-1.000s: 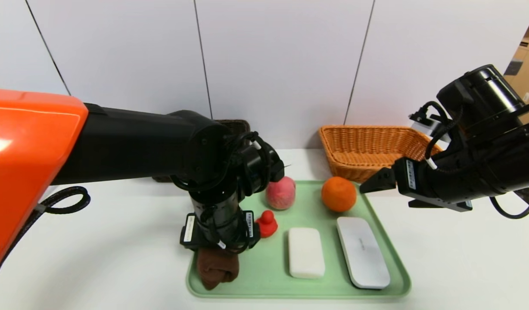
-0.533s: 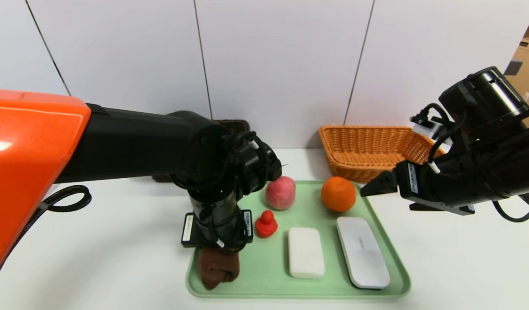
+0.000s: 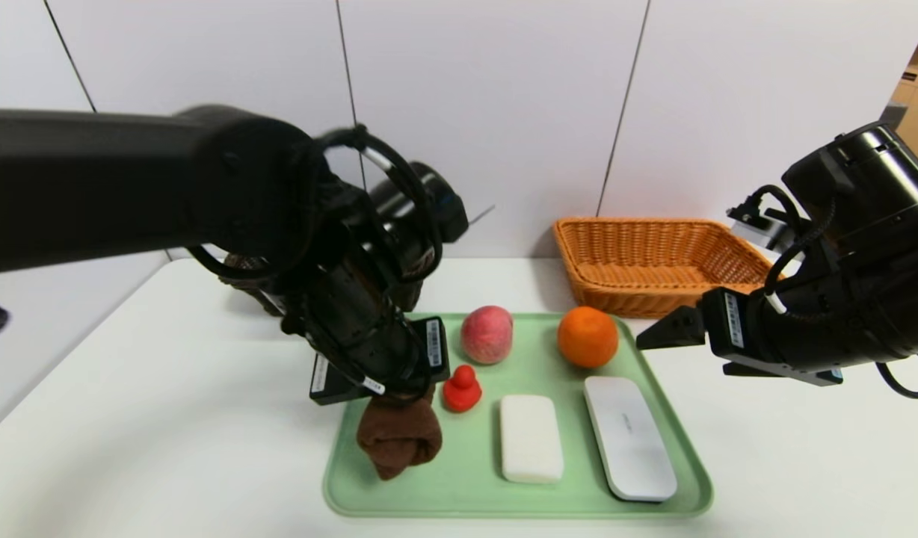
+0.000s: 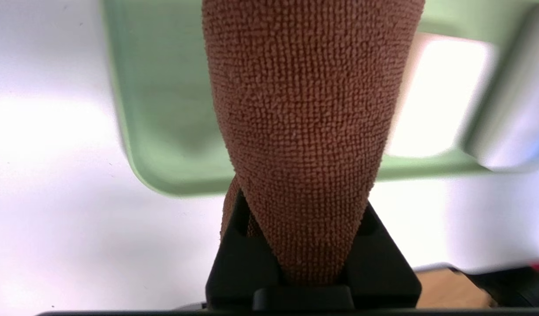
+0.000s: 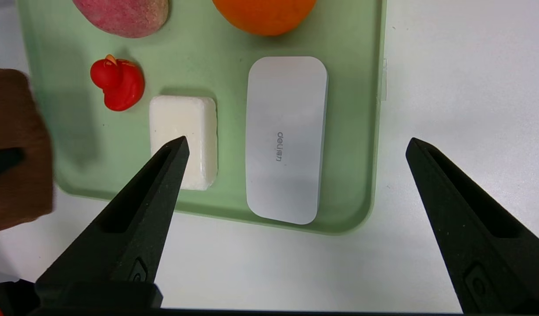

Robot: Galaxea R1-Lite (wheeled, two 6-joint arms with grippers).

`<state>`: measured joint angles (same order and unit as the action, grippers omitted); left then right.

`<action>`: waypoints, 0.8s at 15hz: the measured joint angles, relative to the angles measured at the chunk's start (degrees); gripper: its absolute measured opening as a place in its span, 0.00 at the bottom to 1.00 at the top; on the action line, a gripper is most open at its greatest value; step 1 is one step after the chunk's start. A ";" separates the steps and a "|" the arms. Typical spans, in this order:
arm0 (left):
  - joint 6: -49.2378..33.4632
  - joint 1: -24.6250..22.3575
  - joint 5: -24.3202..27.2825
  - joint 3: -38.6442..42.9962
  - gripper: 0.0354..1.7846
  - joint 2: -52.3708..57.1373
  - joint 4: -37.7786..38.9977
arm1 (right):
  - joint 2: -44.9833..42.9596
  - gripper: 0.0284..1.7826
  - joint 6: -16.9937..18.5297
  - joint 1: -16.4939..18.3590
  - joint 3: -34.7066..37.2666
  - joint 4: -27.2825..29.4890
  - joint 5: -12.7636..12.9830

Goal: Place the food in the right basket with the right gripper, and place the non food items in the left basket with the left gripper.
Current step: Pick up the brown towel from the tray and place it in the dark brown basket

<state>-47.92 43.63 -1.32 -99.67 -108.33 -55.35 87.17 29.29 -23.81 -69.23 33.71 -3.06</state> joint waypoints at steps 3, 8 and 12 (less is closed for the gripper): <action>1.78 -3.83 3.51 -6.51 0.16 7.34 0.59 | -1.07 0.96 -0.06 0.02 2.76 -3.30 0.06; 5.12 -16.54 0.79 -11.30 0.16 10.78 8.66 | -3.36 0.96 0.11 0.11 6.14 -6.90 0.20; 6.36 -25.09 -7.23 -11.58 0.16 4.17 14.38 | -3.57 0.96 2.15 0.05 6.28 -13.40 2.65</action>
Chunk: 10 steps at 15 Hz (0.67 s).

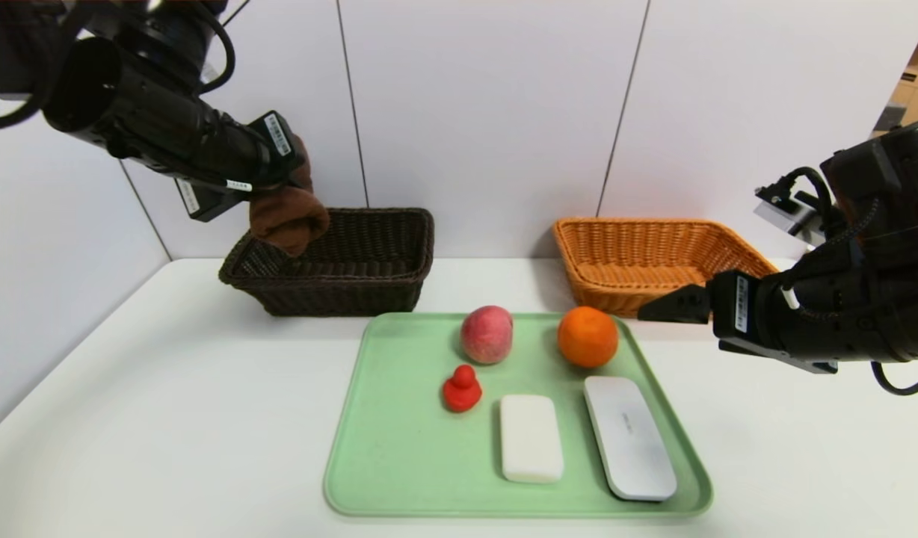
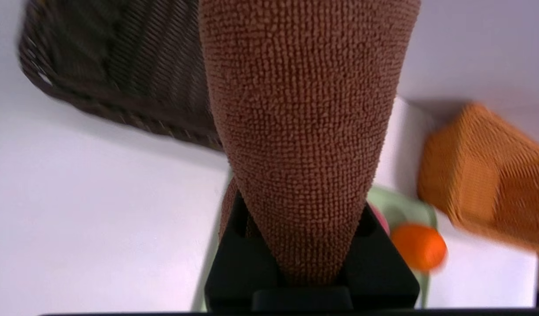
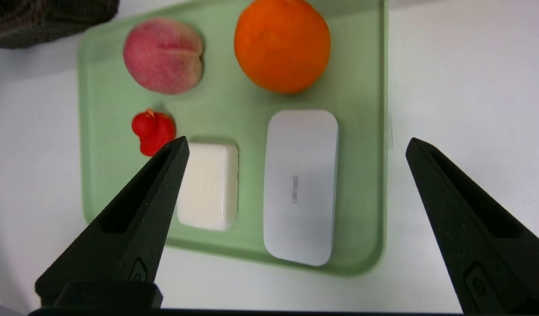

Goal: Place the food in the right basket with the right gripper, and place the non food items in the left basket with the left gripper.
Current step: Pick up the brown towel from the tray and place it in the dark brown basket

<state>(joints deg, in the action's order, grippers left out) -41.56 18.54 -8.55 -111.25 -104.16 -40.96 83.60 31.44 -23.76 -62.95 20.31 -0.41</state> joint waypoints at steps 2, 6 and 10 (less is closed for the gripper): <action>0.52 -3.67 -1.21 -0.02 0.16 -4.13 5.29 | 0.22 0.96 0.11 -0.05 0.11 -3.28 0.26; 3.91 -8.18 -2.45 -0.10 0.16 -11.01 13.10 | 0.88 0.96 0.00 -0.13 0.50 -6.01 0.30; 8.57 -10.39 -3.39 -0.05 0.16 -16.37 16.49 | 1.78 0.96 -0.02 0.17 0.22 -9.31 1.90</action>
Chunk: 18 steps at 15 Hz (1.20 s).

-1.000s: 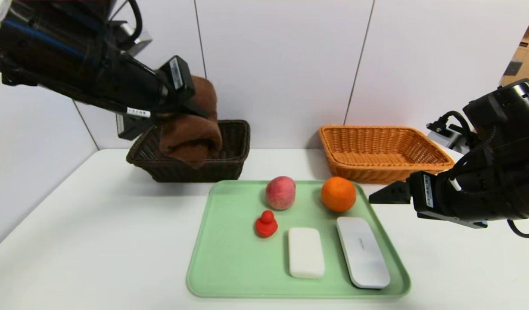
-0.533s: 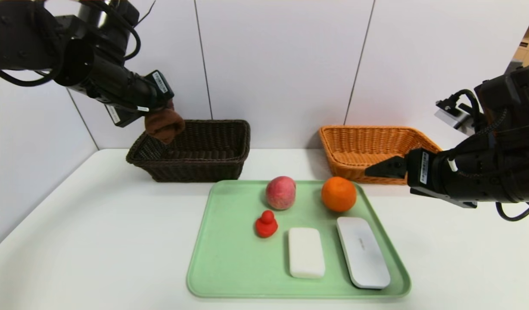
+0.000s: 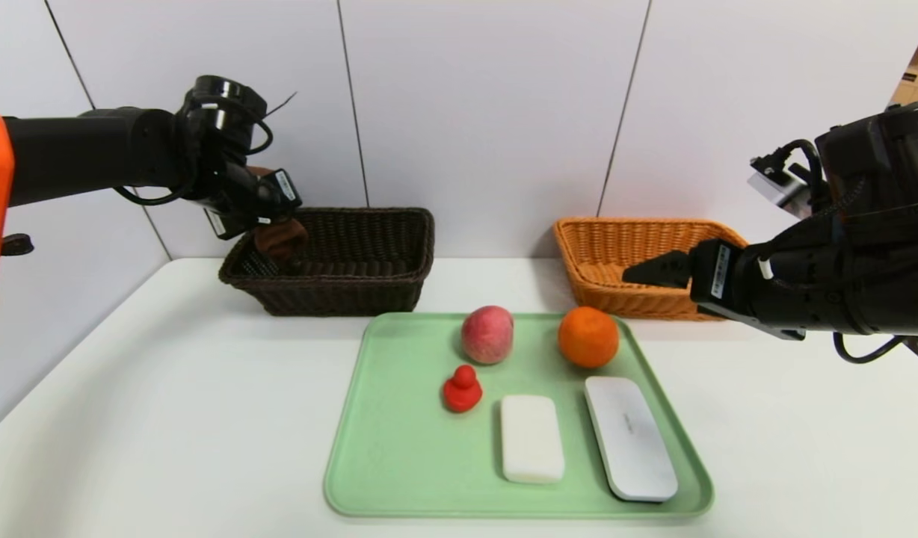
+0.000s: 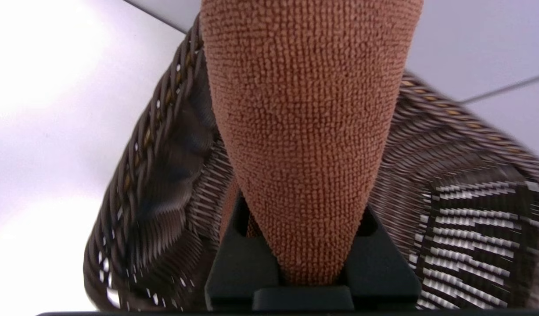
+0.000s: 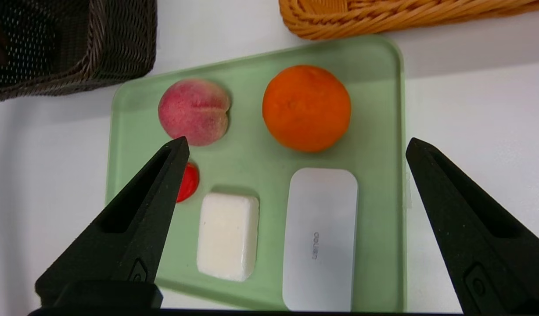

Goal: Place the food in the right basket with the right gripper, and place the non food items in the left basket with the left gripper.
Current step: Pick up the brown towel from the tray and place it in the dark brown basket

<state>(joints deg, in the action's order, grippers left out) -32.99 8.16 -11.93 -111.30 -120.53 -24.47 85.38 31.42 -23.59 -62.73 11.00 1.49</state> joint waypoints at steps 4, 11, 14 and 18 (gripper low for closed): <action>1.55 -0.13 -0.02 -0.05 0.26 -3.23 1.90 | 0.67 0.96 0.15 0.16 0.52 -0.48 1.05; 1.68 -0.11 -0.40 -0.06 0.68 -5.61 3.02 | 3.89 0.96 -0.02 -0.17 -2.60 -0.74 1.45; 1.73 0.33 -0.30 -0.06 0.77 -4.34 2.61 | 8.11 0.96 -0.17 -0.44 -5.92 -0.02 5.45; 1.71 2.82 -0.29 0.39 0.84 1.10 -0.80 | 13.21 0.96 0.24 -1.88 -10.72 4.93 6.53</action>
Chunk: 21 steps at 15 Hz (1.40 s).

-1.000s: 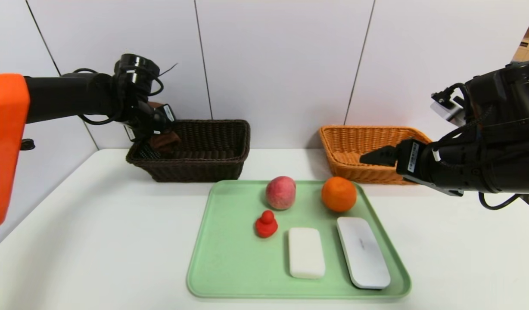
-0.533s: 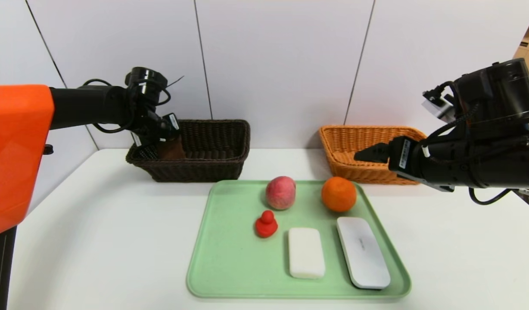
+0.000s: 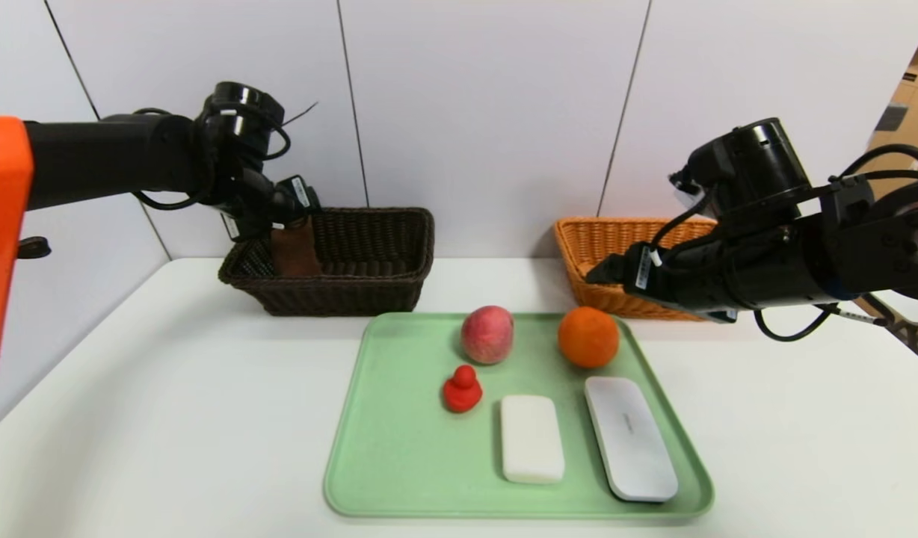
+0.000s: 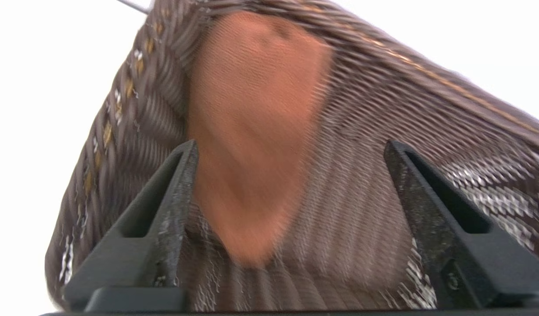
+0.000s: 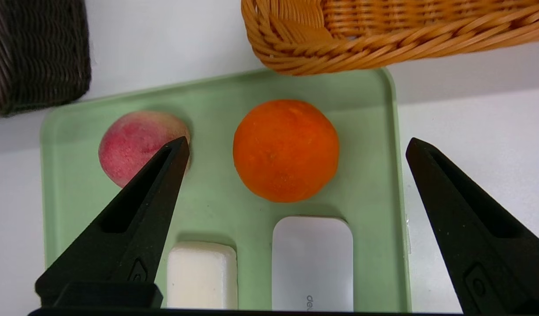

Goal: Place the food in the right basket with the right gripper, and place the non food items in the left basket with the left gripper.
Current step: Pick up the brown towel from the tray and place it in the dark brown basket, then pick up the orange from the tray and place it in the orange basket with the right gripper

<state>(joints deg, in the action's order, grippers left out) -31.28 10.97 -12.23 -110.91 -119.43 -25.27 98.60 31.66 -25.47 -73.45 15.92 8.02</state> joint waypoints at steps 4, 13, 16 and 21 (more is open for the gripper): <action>0.02 5.23 0.05 2.30 0.89 8.68 -4.83 | 4.02 0.96 0.21 -0.57 -3.12 1.91 -0.01; -0.06 10.83 0.02 16.37 0.93 22.75 -5.29 | 9.67 0.96 0.17 -1.95 -4.36 1.80 0.21; -0.11 12.20 0.02 19.29 0.94 25.99 -5.23 | 11.04 0.96 0.09 -2.01 -4.33 1.80 0.32; -0.17 13.08 0.00 23.59 0.94 29.71 -5.05 | 12.97 0.96 0.01 -2.01 -4.33 1.41 0.29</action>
<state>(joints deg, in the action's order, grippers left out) -31.45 24.05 -12.23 -87.32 -89.72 -30.32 111.57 31.67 -27.48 -77.78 17.34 8.31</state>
